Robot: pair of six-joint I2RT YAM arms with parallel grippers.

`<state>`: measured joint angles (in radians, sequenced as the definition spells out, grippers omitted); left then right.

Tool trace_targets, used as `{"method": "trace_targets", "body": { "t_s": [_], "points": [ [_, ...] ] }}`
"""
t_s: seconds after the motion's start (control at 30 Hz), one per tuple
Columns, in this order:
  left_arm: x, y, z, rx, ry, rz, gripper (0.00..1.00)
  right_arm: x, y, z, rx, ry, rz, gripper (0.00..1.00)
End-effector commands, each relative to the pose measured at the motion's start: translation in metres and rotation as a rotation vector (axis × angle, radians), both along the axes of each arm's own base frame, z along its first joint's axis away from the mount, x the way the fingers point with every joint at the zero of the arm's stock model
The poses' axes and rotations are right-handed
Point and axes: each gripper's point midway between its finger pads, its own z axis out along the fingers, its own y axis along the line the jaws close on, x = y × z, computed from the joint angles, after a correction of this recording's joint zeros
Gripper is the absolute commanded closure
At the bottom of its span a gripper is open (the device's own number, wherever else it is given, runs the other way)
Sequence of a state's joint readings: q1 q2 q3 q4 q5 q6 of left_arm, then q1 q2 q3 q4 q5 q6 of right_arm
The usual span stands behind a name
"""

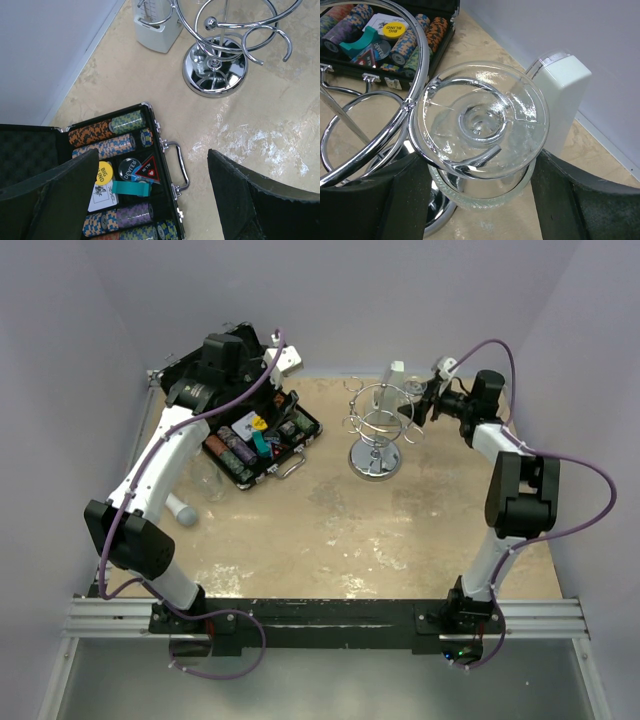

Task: Take the wine glass off the wine glass rack

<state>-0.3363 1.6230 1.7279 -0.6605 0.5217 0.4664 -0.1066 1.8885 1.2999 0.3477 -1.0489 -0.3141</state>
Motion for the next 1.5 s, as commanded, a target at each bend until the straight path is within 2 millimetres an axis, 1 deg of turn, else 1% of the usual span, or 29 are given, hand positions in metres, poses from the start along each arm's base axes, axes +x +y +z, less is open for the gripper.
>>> {"method": "trace_targets", "body": {
  "t_s": [0.0, 0.13, 0.27, 0.37, 0.53, 0.8, 1.27, 1.47],
  "points": [
    [-0.004, 0.0, 0.019, -0.018, -0.058, -0.013, 0.06, -0.001, -0.003, 0.059, -0.011, -0.182, -0.042, 0.47],
    [-0.003, -0.001, 0.018, -0.023, -0.056, -0.017, 0.06, -0.004, -0.004, 0.068, -0.018, -0.21, -0.058, 0.54],
    [-0.005, -0.001, 0.019, -0.029, -0.057, -0.017, 0.06, -0.001, -0.008, 0.075, -0.013, -0.223, -0.082, 0.57],
    [-0.006, -0.001, 0.017, -0.027, -0.052, -0.017, 0.06, 0.005, -0.009, 0.077, -0.002, -0.225, -0.104, 0.59],
    [-0.008, -0.001, 0.018, -0.03, -0.054, -0.02, 0.06, 0.017, -0.014, 0.07, 0.0, -0.208, -0.135, 0.6],
    [-0.007, 0.0, 0.017, -0.029, -0.052, -0.015, 0.06, 0.026, -0.019, 0.067, 0.0, -0.202, -0.17, 0.6],
    [-0.007, -0.003, 0.016, -0.039, -0.053, -0.022, 0.06, 0.029, -0.029, 0.06, -0.01, -0.18, -0.244, 0.6],
    [-0.008, -0.002, 0.019, -0.043, -0.063, -0.018, 0.06, 0.024, -0.03, 0.06, -0.035, -0.185, -0.247, 0.6]
  ]
}}
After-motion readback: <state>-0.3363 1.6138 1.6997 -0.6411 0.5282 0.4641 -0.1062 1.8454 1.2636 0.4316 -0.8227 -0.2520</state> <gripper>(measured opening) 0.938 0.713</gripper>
